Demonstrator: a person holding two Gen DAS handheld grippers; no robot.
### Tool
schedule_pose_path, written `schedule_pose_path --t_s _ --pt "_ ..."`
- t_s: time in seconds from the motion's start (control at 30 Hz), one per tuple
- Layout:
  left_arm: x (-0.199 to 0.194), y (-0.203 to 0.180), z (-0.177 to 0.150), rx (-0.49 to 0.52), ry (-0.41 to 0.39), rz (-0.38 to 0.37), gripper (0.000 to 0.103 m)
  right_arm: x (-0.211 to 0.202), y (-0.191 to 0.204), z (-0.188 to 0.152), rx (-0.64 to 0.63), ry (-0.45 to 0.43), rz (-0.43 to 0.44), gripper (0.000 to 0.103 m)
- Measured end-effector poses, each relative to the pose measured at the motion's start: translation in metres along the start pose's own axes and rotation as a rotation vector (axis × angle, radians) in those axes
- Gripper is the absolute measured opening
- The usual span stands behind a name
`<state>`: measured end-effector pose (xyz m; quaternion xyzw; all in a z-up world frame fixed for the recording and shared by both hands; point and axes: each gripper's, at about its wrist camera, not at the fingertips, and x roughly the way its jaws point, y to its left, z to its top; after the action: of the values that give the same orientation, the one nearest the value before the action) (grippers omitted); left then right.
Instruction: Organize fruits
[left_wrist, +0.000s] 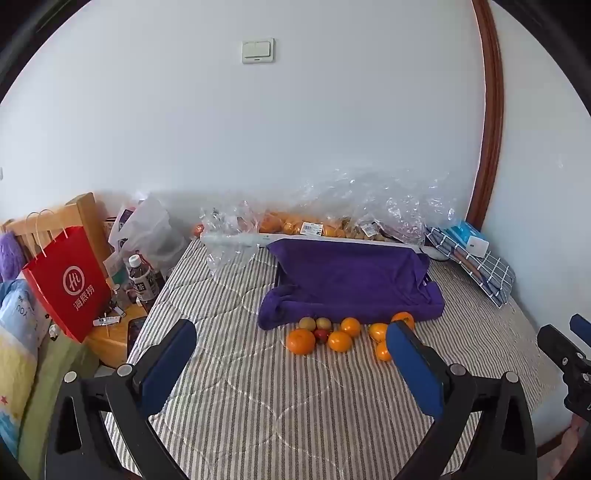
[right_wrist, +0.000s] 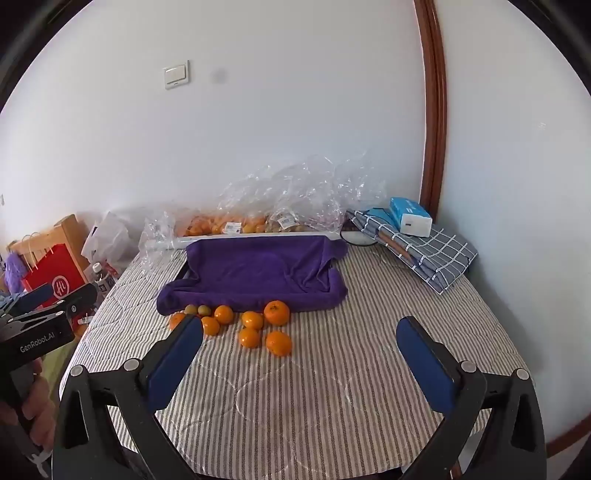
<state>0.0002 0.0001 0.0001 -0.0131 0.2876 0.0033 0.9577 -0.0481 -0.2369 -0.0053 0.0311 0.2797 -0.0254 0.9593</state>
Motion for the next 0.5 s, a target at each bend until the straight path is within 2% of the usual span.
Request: schedule_pose_path --t_s 0.5 --pt "-0.008 0.010 0.003 -0.010 -0.037 0.062 0.103 -0.001 0.001 0.002 0.010 -0.004 0.003 0.103"
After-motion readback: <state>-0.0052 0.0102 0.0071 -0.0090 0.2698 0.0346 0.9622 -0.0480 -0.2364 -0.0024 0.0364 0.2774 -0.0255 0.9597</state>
